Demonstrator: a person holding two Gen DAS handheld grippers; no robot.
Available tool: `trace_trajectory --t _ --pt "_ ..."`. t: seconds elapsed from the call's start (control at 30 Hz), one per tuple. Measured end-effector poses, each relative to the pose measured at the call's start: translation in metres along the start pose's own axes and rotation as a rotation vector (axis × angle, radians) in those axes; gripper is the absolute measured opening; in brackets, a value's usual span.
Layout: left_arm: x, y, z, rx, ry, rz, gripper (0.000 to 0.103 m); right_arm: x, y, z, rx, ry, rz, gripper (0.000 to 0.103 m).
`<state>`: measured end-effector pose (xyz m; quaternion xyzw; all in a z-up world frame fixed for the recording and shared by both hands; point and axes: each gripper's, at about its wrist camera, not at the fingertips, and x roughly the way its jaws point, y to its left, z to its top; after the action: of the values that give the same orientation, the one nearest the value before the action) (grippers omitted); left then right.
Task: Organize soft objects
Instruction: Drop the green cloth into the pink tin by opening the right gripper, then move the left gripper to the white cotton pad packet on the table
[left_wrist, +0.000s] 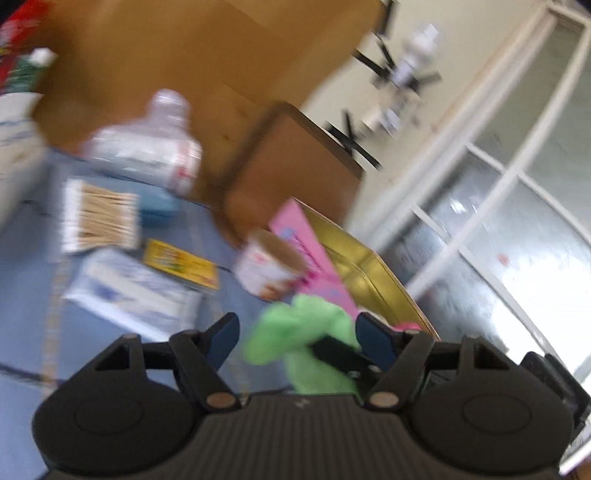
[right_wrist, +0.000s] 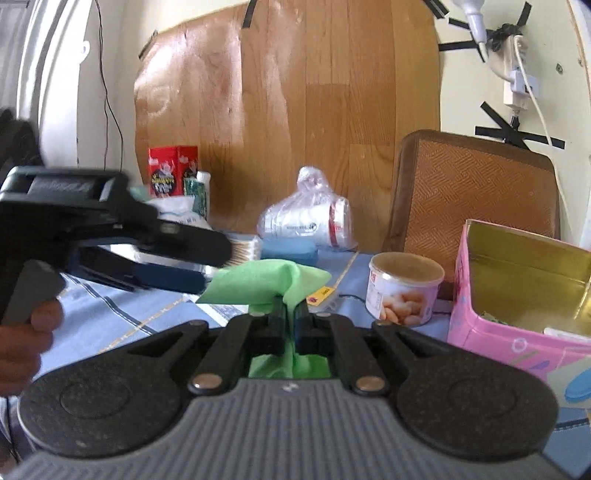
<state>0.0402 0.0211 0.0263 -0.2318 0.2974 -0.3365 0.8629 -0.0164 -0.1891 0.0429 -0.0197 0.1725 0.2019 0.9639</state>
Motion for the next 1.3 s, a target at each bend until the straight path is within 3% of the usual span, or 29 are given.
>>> trace_trajectory --t 0.07,0.2,0.37,0.5,0.57,0.6,0.63,0.67,0.73,0.87,1.0,1.13,1.3 --pt "0.016 -0.017 0.004 0.040 0.038 -0.019 0.041 -0.006 -0.003 0.001 -0.007 -0.030 -0.012 0.007" --pt "0.046 -0.050 0.016 0.073 0.060 -0.068 0.040 -0.020 -0.019 0.004 -0.029 -0.104 -0.098 0.007" --pt "0.098 -0.107 0.032 0.191 0.072 -0.095 0.041 -0.038 -0.070 0.013 0.028 -0.185 -0.229 0.007" --pt "0.135 -0.134 0.032 0.253 0.069 -0.039 0.055 -0.030 -0.116 0.013 0.083 -0.189 -0.375 0.007" --pt "0.142 -0.134 0.029 0.257 0.066 -0.026 0.057 -0.020 -0.144 0.008 0.139 -0.159 -0.448 0.014" --pt "0.144 -0.133 0.027 0.249 0.071 -0.022 0.057 -0.014 -0.155 0.006 0.156 -0.132 -0.486 0.023" --pt "0.143 -0.129 0.025 0.240 0.076 -0.014 0.057 -0.004 -0.169 0.003 0.171 -0.084 -0.538 0.052" --pt "0.141 -0.126 0.024 0.237 0.078 -0.002 0.057 -0.001 -0.178 0.000 0.196 -0.057 -0.595 0.063" --pt "0.128 -0.113 0.021 0.234 0.063 0.028 0.057 -0.010 -0.193 -0.006 0.290 -0.092 -0.637 0.065" --pt "0.091 -0.077 0.017 0.183 0.034 0.087 0.057 -0.040 -0.190 -0.007 0.384 -0.241 -0.598 0.065" --pt "0.042 -0.029 0.012 0.092 -0.020 0.210 0.057 -0.051 -0.155 0.005 0.327 -0.302 -0.400 0.065" --pt "-0.001 0.022 0.011 -0.027 -0.089 0.320 0.057 -0.021 -0.102 0.018 0.215 -0.145 -0.062 0.071" --pt "-0.036 0.069 0.000 -0.106 -0.154 0.422 0.059 0.043 -0.030 0.017 0.035 0.089 0.128 0.073"
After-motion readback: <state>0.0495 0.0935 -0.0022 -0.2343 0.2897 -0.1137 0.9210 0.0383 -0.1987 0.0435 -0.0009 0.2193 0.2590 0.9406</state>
